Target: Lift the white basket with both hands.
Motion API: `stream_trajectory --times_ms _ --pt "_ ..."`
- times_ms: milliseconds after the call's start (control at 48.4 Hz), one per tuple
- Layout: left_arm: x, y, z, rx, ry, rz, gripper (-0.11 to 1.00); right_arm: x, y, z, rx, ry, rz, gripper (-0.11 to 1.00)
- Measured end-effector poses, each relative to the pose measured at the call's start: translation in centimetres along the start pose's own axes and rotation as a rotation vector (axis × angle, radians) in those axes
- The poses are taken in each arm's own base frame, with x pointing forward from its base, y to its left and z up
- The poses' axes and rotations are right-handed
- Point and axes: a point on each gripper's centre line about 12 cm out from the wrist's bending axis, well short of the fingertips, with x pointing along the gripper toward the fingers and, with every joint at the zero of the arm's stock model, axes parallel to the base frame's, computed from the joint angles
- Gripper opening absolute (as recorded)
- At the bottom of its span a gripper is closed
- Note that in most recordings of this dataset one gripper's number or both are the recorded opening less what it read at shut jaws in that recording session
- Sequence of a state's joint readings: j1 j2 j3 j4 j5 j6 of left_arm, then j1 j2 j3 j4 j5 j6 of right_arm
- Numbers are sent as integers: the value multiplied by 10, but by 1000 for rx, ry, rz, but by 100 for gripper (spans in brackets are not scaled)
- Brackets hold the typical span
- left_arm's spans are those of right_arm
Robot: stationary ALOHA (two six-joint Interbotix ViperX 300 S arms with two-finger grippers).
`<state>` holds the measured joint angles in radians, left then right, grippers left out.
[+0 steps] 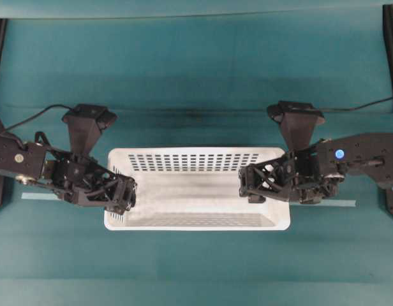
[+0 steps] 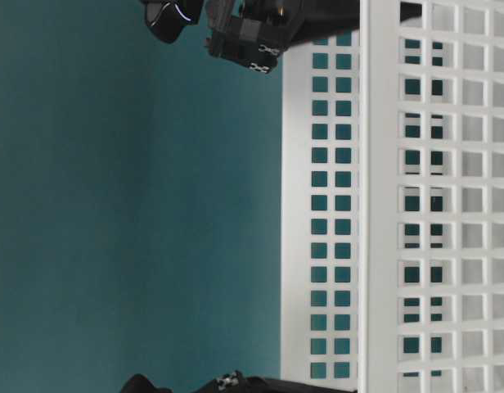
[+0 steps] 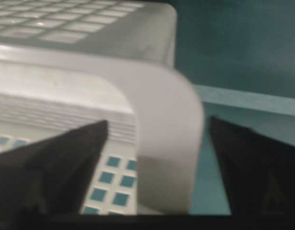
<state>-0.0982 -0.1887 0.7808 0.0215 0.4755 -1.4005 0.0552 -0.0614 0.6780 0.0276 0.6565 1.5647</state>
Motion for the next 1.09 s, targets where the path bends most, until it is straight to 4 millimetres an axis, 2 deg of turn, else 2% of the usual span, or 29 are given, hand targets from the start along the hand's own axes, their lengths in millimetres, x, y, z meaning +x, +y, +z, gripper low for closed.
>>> stream_trajectory --times_ms 145,331,496,599,723,847,1095 --pt "-3 1 0 3 -1 -8 91 -1 0 2 1 -4 3 98" --pt "-20 -4 1 30 -13 -62 91 -22 -1 8 6 -16 36 98" --pt "-46 -10 2 47 -31 -141 91 -57 -1 14 -8 -42 122 98" --pt "-68 -14 4 45 -48 -214 91 -84 1 19 -23 -74 215 98" --pt "-96 -17 5 44 -67 -303 91 -108 6 26 -40 -116 339 98" --pt "-113 -12 4 44 -80 -356 91 -118 11 28 -79 -151 470 98" --pt "-136 3 2 51 -99 -432 91 -133 17 29 -149 -194 648 97"
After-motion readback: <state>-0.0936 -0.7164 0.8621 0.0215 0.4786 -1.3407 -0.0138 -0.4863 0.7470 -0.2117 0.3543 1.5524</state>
